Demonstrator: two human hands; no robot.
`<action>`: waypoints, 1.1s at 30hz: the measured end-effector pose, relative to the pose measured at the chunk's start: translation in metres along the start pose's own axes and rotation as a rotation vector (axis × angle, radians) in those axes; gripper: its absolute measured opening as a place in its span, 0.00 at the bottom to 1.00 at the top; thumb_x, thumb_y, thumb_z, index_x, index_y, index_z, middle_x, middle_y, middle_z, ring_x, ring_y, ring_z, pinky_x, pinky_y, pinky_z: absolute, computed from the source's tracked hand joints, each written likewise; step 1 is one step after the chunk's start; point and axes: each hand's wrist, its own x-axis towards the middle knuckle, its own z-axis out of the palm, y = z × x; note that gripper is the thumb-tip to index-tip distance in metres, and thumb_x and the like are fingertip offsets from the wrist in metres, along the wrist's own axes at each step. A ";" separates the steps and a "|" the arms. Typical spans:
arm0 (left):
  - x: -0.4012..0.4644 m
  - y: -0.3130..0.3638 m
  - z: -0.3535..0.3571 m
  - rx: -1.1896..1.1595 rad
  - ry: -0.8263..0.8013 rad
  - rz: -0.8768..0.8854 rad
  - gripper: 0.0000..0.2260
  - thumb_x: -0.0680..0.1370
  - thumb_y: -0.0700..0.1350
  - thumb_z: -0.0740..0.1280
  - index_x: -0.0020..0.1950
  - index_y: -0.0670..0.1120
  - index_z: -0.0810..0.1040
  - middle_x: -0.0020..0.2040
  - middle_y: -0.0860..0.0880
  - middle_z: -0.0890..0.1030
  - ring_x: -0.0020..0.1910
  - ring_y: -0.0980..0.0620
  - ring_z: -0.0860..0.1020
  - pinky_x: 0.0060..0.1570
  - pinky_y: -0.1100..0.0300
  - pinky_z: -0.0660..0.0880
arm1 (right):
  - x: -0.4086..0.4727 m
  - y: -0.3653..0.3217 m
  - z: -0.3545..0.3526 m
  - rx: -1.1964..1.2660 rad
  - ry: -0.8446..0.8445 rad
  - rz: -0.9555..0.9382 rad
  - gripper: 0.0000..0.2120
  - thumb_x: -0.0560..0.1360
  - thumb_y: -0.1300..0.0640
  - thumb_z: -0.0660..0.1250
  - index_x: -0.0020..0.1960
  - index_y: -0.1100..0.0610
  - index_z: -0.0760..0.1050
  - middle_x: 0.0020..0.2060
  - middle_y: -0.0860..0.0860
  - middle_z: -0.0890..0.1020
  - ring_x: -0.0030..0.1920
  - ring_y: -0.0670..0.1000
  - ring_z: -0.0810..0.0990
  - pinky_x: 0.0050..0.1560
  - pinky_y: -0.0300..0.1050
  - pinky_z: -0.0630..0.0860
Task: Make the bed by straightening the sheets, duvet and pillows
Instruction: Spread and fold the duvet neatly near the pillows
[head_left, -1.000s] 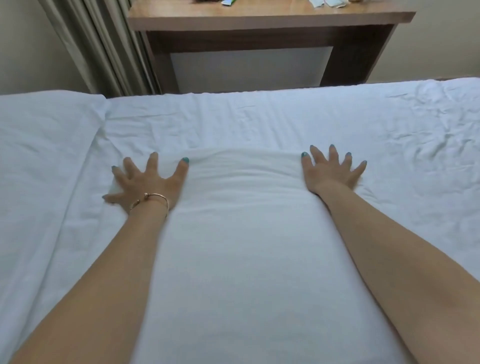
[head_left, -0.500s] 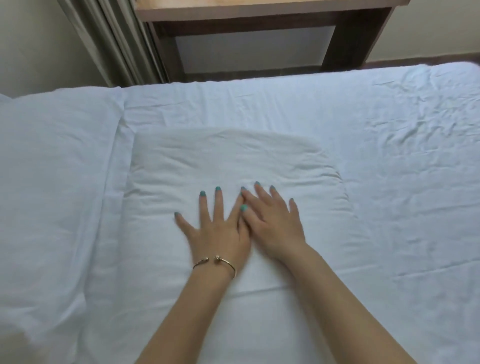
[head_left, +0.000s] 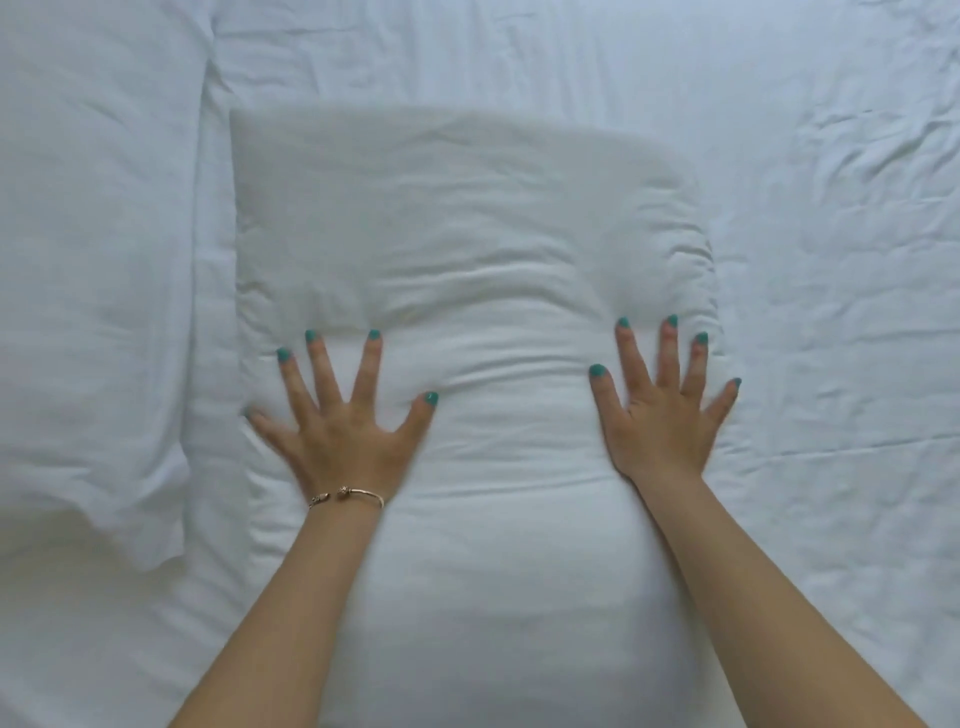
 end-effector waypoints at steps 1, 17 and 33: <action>0.004 0.001 0.008 -0.011 0.021 0.000 0.33 0.73 0.74 0.49 0.76 0.64 0.55 0.79 0.47 0.52 0.78 0.42 0.48 0.65 0.27 0.50 | 0.002 -0.001 0.004 0.006 0.008 0.001 0.28 0.76 0.29 0.38 0.74 0.31 0.36 0.78 0.43 0.38 0.77 0.50 0.32 0.72 0.66 0.33; 0.050 0.014 0.067 0.005 0.136 -0.003 0.30 0.75 0.68 0.51 0.76 0.66 0.49 0.79 0.47 0.50 0.78 0.43 0.49 0.67 0.28 0.49 | 0.051 -0.012 0.057 0.113 0.048 -0.030 0.28 0.77 0.31 0.39 0.74 0.31 0.34 0.78 0.43 0.37 0.77 0.52 0.34 0.71 0.68 0.34; -0.068 -0.073 -0.077 0.107 -0.472 -0.446 0.32 0.73 0.72 0.34 0.76 0.65 0.41 0.79 0.49 0.50 0.78 0.42 0.47 0.71 0.34 0.40 | -0.032 0.129 -0.004 0.293 -0.307 0.258 0.34 0.72 0.28 0.39 0.76 0.34 0.41 0.79 0.43 0.48 0.78 0.59 0.51 0.72 0.69 0.41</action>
